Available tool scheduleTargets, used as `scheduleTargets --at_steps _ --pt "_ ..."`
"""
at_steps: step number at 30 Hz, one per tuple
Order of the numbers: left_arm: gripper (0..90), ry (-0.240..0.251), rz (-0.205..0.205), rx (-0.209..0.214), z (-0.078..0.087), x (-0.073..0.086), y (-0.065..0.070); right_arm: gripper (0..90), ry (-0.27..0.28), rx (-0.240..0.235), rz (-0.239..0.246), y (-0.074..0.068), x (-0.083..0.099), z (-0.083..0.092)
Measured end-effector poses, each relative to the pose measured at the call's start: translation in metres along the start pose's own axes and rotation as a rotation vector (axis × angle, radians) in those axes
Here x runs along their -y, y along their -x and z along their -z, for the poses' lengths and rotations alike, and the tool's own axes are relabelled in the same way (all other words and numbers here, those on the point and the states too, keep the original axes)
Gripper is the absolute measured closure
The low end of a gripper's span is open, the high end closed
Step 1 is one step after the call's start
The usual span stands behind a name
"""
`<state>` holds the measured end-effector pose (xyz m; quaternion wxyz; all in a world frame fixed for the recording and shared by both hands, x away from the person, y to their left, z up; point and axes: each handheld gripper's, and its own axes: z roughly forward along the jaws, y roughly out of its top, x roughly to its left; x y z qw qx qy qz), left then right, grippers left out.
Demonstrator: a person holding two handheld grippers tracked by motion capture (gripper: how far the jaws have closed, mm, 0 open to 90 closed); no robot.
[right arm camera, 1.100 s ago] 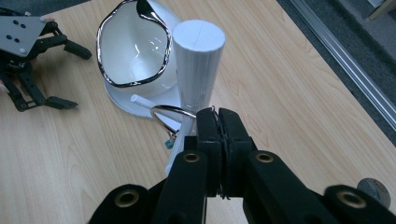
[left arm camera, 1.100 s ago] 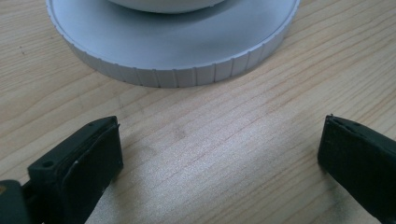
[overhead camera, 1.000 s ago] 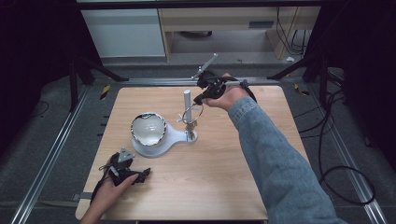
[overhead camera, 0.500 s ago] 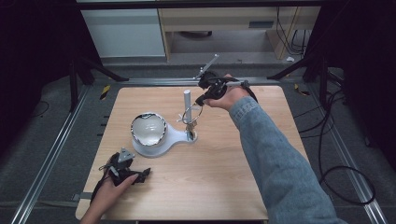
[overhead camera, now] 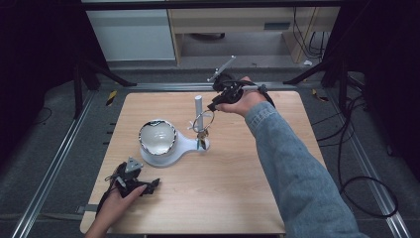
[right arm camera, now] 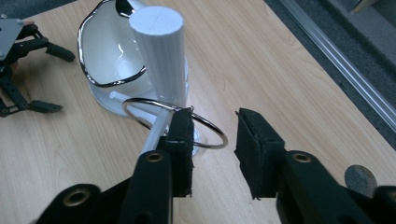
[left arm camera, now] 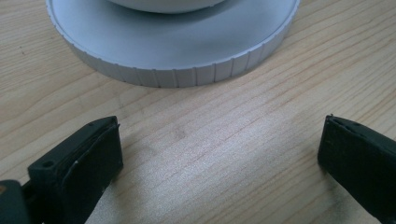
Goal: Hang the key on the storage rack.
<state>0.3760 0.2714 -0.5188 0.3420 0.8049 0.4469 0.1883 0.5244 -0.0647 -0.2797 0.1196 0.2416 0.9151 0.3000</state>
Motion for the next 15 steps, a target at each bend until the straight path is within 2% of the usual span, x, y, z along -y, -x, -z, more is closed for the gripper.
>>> scheduleTargets --at_steps 7,15 --pt "0.0 0.001 0.000 0.001 0.0000 0.0000 0.0000 54.0 0.032 0.014 -0.013 0.0017 0.0002 0.0050" --pt "0.0 0.000 0.000 0.001 0.0000 0.0000 0.0000 35.0 0.055 0.062 -0.035 0.0039 0.0012 0.0100"
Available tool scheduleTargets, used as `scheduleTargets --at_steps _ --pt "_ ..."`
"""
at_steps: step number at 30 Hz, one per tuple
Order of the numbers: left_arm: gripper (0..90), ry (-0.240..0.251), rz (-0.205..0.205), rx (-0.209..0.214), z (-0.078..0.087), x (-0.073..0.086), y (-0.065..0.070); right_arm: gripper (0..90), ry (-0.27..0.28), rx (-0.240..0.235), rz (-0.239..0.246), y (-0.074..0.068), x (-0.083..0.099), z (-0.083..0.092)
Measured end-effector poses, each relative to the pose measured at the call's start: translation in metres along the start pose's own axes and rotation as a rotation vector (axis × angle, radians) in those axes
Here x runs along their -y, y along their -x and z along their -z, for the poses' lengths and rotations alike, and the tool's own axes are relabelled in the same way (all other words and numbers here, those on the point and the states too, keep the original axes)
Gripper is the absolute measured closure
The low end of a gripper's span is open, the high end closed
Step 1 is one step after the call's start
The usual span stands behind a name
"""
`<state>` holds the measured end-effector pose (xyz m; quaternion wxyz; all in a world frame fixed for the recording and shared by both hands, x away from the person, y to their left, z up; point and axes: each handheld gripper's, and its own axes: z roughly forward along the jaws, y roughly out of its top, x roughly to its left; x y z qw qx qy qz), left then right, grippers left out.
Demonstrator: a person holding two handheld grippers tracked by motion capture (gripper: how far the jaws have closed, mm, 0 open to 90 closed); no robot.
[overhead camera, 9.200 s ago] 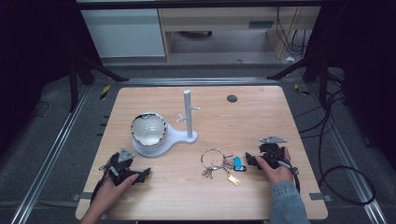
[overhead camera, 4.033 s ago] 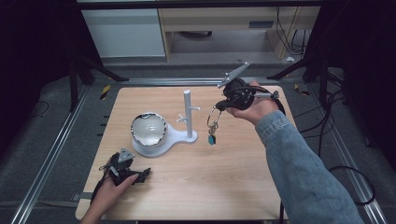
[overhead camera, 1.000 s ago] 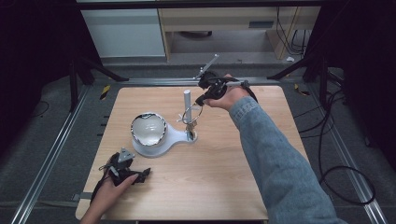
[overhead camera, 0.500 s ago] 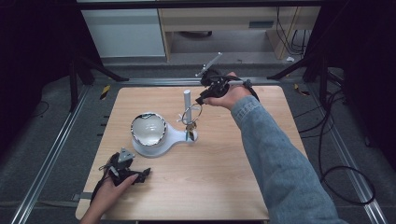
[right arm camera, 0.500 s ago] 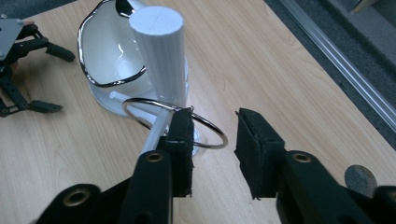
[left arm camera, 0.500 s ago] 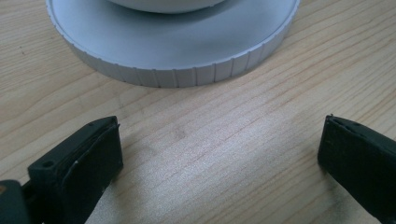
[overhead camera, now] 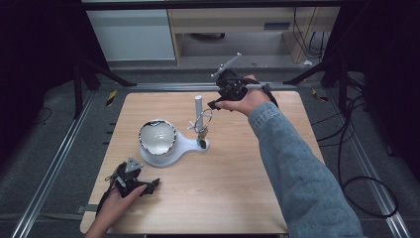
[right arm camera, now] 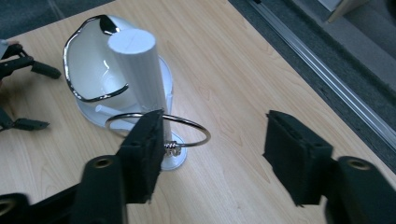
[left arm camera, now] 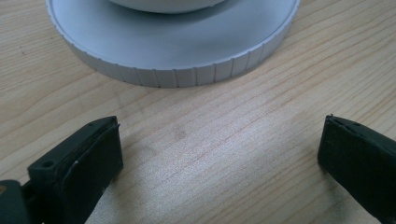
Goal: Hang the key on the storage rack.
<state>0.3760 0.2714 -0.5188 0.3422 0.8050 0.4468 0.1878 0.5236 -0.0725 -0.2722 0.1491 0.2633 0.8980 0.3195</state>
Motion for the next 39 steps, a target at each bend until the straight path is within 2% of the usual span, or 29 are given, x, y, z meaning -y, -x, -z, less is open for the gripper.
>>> scheduleTargets --at_steps 13,18,20,24,34,39 --pt "0.0 0.000 0.000 0.000 0.000 0.000 0.000 16.1 0.043 0.072 -0.044 0.003 0.001 0.005" --pt "0.0 0.000 0.000 -0.001 0.000 0.000 0.000 6.9 0.041 0.105 -0.041 0.000 0.003 0.006" --pt "0.0 0.001 0.000 0.000 0.000 0.000 0.000 5.9 0.034 0.126 -0.019 -0.001 0.005 0.007" --pt "0.0 0.001 0.000 0.000 0.000 0.000 0.000 5.5 0.057 0.133 -0.050 -0.001 0.014 0.013" --pt "0.0 0.006 0.009 -0.002 0.000 0.000 0.001 4.2 0.087 0.162 -0.070 0.004 0.045 0.029" --pt "0.0 0.006 0.009 -0.002 0.000 0.000 0.001 4.3 0.079 0.179 -0.098 0.011 0.062 0.031"
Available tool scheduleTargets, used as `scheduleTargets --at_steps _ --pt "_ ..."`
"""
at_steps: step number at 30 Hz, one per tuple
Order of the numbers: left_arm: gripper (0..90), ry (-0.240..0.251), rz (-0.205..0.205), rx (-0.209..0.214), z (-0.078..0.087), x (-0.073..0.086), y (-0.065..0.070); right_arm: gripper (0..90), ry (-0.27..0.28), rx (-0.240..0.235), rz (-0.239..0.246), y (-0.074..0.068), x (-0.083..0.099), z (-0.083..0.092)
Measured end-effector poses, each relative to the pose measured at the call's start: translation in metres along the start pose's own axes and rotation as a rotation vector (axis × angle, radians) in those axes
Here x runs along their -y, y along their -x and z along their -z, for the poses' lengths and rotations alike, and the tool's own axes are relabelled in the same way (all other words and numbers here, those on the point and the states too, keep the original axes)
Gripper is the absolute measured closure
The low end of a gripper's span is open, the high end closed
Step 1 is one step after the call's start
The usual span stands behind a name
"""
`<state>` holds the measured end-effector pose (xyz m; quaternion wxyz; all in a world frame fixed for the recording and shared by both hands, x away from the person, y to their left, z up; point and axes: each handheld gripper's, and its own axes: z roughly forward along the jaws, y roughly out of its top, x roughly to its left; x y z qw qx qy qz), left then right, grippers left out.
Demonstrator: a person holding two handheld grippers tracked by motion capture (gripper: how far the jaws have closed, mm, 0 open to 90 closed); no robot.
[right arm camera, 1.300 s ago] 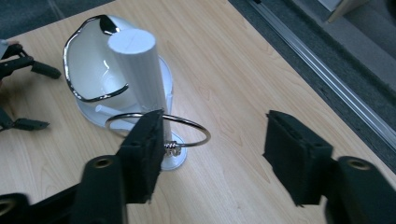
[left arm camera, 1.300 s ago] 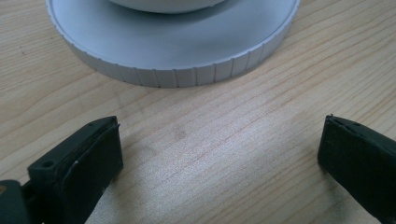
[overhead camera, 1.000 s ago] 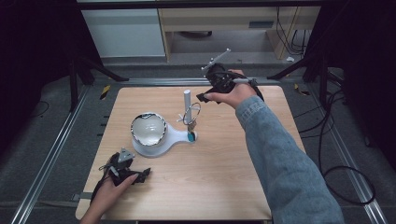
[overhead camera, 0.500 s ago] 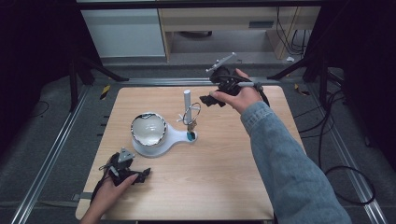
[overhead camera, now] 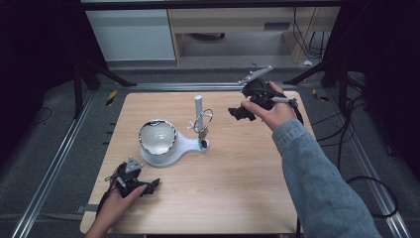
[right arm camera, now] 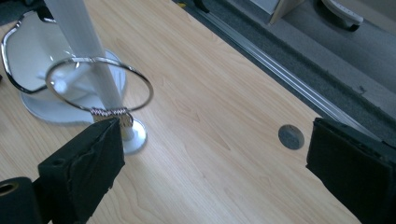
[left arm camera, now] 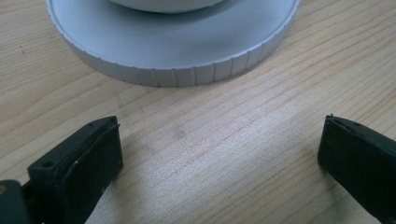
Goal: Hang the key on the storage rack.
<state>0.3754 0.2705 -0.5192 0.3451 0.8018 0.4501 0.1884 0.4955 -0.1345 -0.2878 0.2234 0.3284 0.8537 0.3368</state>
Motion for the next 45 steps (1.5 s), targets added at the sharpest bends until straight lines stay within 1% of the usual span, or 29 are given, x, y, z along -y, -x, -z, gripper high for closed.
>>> scheduleTargets --at_steps 1,4,9,12,15,20,22,25,28,33,37,38,41,42,43,45 --pt "0.0 0.000 0.000 0.000 0.000 0.000 0.000 4.2 0.002 0.002 -0.012 0.001 0.004 0.001" --pt "0.0 0.002 0.002 0.000 0.000 0.000 0.000 4.2 -0.008 -0.023 -0.022 0.004 0.017 0.001" --pt "0.0 -0.003 -0.005 0.001 0.000 0.000 0.000 4.8 -0.014 -0.019 -0.041 0.008 0.036 0.002" --pt "0.0 -0.004 -0.006 0.001 0.000 0.000 0.000 6.2 -0.029 -0.008 -0.045 0.010 0.046 0.004" --pt "0.0 -0.004 -0.005 0.001 0.000 0.000 0.000 7.6 -0.027 0.003 -0.047 0.013 0.054 0.006" --pt "0.0 -0.004 -0.006 0.001 0.000 0.000 0.000 10.5 -0.041 0.026 -0.042 0.016 0.067 0.006" --pt "0.0 -0.004 -0.006 0.001 0.000 0.000 0.000 10.7 -0.038 0.024 -0.040 0.016 0.073 0.006" --pt "0.0 -0.004 -0.005 0.001 0.000 0.000 0.000 11.0 -0.053 0.024 -0.031 0.015 0.081 0.005" --pt "0.0 -0.004 -0.005 0.001 0.000 0.000 0.000 11.6 -0.063 0.022 -0.038 0.014 0.091 0.002" --pt "0.0 -0.004 -0.006 0.002 0.000 0.000 0.000 13.9 -0.079 0.029 -0.019 0.012 0.109 -0.003" --pt "0.0 -0.004 -0.006 0.001 0.000 0.000 0.000 14.3 -0.084 0.020 -0.012 0.009 0.122 -0.008" --pt "0.0 -0.004 -0.006 0.001 0.000 0.000 0.000 14.5 -0.083 0.018 -0.017 0.008 0.125 -0.010" --pt "0.0 -0.004 -0.006 0.001 0.000 0.000 0.000 14.5 -0.093 0.014 -0.006 0.006 0.133 -0.014" --pt "0.0 -0.004 -0.006 0.001 0.000 0.000 0.000 14.5 -0.093 0.014 -0.006 0.006 0.133 -0.014" --pt "0.0 -0.004 -0.006 0.001 0.000 0.000 0.000 14.6 -0.097 0.008 -0.006 0.005 0.140 -0.018" --pt "0.0 -0.004 -0.006 0.001 0.000 0.000 0.000 14.6 -0.100 0.006 -0.005 0.005 0.142 -0.019"
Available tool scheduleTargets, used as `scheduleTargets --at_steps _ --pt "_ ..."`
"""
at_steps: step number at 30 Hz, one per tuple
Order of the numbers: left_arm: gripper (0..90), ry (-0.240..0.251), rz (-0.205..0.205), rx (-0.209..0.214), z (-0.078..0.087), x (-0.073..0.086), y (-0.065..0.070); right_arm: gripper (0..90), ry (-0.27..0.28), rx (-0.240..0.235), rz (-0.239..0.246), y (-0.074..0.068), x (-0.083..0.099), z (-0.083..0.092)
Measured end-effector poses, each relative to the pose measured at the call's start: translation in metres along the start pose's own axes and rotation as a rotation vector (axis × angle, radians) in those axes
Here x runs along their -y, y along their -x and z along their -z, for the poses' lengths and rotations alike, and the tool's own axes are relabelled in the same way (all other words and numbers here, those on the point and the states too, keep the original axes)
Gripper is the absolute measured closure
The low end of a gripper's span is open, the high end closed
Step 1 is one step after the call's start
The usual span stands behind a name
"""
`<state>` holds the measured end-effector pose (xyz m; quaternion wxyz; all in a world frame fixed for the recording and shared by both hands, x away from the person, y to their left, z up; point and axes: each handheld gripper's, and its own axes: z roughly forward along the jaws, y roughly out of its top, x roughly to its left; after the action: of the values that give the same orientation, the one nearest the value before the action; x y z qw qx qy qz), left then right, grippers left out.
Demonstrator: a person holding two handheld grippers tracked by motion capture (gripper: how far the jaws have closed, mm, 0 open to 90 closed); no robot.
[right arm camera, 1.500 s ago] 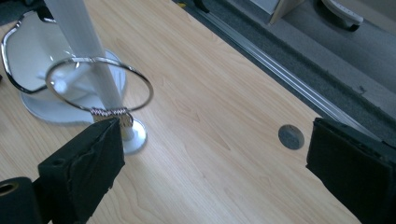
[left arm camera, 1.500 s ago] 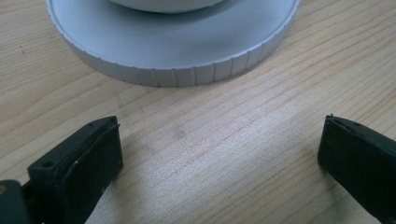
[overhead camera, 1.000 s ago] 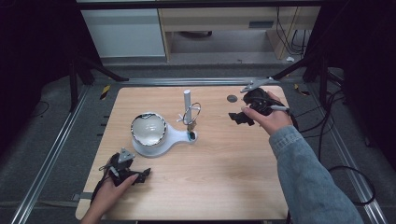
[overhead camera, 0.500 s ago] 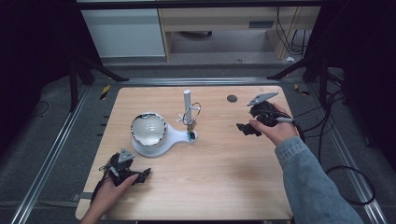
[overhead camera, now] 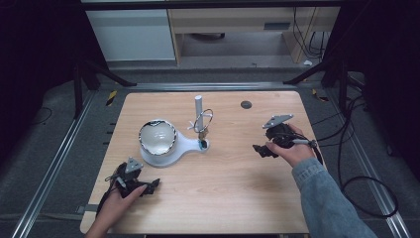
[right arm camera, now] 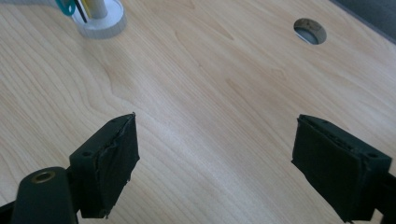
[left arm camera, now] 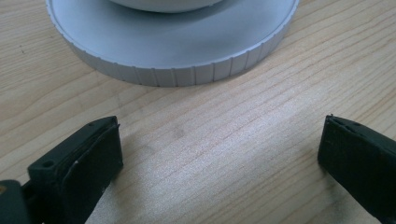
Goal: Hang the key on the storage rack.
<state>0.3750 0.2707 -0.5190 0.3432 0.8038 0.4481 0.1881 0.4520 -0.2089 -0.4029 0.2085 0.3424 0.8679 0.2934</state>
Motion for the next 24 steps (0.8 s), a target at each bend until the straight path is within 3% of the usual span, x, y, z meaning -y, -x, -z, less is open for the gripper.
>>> scheduleTargets --at_steps 12,18,24 --pt "0.0 0.000 0.000 0.000 0.000 0.000 0.000 14.6 -0.013 -0.006 -0.012 -0.002 0.031 -0.014" --pt "0.0 -0.001 0.000 0.000 0.000 0.000 0.000 14.6 -0.026 -0.016 -0.071 0.001 0.053 -0.023" --pt "0.0 0.000 0.000 0.000 0.000 0.000 0.000 14.6 -0.010 0.029 -0.152 0.018 0.075 -0.028"
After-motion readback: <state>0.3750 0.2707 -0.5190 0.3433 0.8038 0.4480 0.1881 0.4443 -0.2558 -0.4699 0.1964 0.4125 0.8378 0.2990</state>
